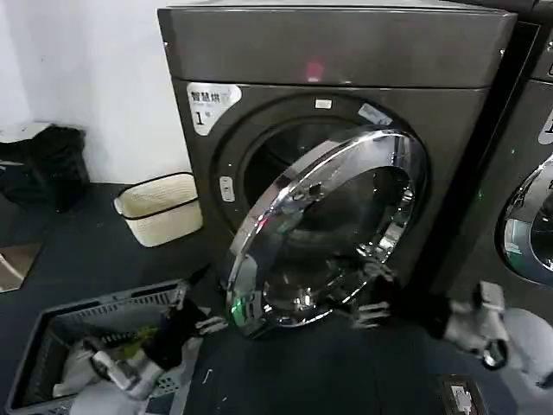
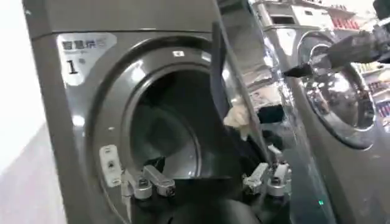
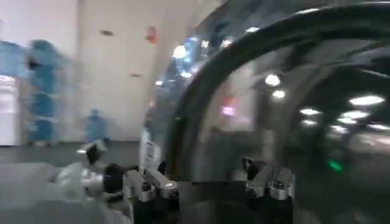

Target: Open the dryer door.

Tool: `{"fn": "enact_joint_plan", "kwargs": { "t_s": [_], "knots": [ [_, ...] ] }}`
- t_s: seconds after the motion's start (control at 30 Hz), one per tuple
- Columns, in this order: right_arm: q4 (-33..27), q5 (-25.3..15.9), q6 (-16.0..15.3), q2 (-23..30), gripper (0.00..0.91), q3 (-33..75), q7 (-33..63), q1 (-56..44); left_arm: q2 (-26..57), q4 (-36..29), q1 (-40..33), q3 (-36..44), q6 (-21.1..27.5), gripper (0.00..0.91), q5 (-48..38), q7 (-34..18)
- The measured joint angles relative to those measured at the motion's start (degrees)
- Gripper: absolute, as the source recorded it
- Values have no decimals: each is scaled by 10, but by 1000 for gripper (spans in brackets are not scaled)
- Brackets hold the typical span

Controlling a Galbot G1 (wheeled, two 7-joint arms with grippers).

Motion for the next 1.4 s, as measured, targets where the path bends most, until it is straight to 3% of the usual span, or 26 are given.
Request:
{"fn": "enact_joint_plan", "kwargs": {
  "t_s": [0.47, 1.2, 1.4],
  "knots": [
    [89, -64, 3, 105, 907, 254, 115, -226, 42, 8, -60, 79, -4, 907, -32, 4],
    [47, -94, -13, 117, 907, 278, 143, -210, 34, -75, 43, 11, -14, 907, -18, -7],
    [54, -116, -38, 128, 907, 278, 179, -207, 44, -89, 66, 4, -31, 907, -22, 5]
  ]
}}
